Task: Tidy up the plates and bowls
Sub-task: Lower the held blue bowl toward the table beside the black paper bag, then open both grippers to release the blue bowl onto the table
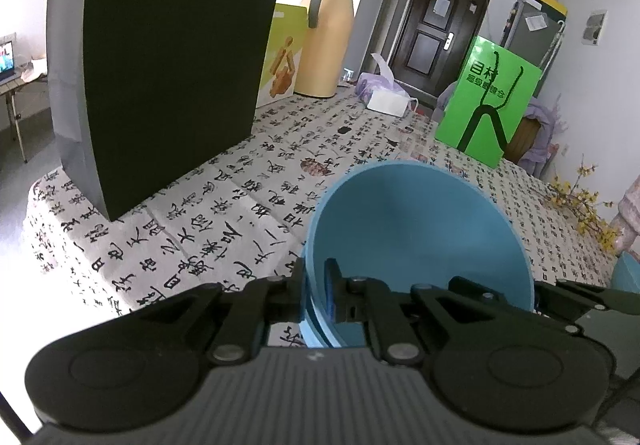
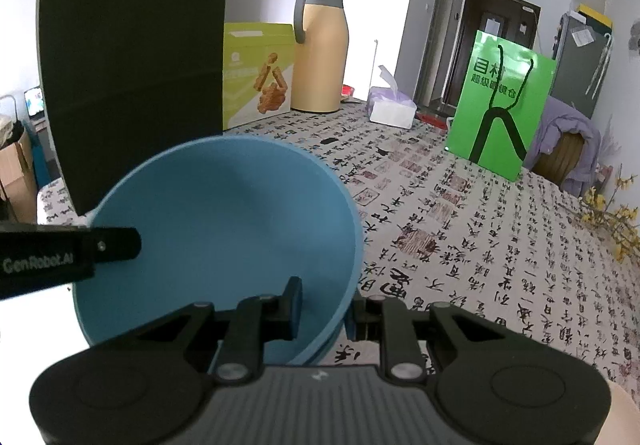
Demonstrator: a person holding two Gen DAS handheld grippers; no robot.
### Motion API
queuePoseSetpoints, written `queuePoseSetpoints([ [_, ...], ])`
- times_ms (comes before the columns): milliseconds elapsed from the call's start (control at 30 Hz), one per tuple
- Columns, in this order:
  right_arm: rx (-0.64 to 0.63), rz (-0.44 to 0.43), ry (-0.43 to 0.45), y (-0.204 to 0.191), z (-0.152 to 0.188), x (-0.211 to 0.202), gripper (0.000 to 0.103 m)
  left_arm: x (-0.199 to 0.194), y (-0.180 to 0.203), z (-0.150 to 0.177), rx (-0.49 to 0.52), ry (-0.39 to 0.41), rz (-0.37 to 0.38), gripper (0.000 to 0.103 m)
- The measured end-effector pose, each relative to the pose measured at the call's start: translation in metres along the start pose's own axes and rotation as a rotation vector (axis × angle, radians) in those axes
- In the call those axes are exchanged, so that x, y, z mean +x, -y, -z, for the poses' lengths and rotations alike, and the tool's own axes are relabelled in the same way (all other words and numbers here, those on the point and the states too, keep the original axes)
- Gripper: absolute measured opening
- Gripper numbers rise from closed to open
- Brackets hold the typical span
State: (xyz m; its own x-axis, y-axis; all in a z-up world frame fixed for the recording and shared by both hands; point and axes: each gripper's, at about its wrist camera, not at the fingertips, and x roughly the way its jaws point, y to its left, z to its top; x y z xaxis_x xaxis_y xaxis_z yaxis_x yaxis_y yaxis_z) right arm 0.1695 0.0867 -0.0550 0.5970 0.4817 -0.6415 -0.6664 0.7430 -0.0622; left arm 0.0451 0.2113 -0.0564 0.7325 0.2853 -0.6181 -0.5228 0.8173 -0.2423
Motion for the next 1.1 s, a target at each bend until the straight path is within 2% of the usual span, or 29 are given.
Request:
queuePoseSetpoints([
  [233,0.028,-0.008,0.001,0.005,-0.002,0.0,0.017,0.001,-0.002,0.001,-0.011,-0.008,-0.008,0.009],
  [400,0.062,-0.022,-0.013,0.012,-0.002,0.003,0.009,0.005,-0.005,0.0,-0.025,-0.018,-0.014,0.009],
  [767,0.097,-0.012,-0.015,0.018,-0.004,0.012,0.006,0.002,-0.005,-0.005,-0.019,0.007,-0.011,0.011],
  [1100,0.144,-0.05,-0.013,0.027,-0.006,0.013,0.006,0.002,0.004,-0.006,0.054,0.032,-0.036,0.005],
])
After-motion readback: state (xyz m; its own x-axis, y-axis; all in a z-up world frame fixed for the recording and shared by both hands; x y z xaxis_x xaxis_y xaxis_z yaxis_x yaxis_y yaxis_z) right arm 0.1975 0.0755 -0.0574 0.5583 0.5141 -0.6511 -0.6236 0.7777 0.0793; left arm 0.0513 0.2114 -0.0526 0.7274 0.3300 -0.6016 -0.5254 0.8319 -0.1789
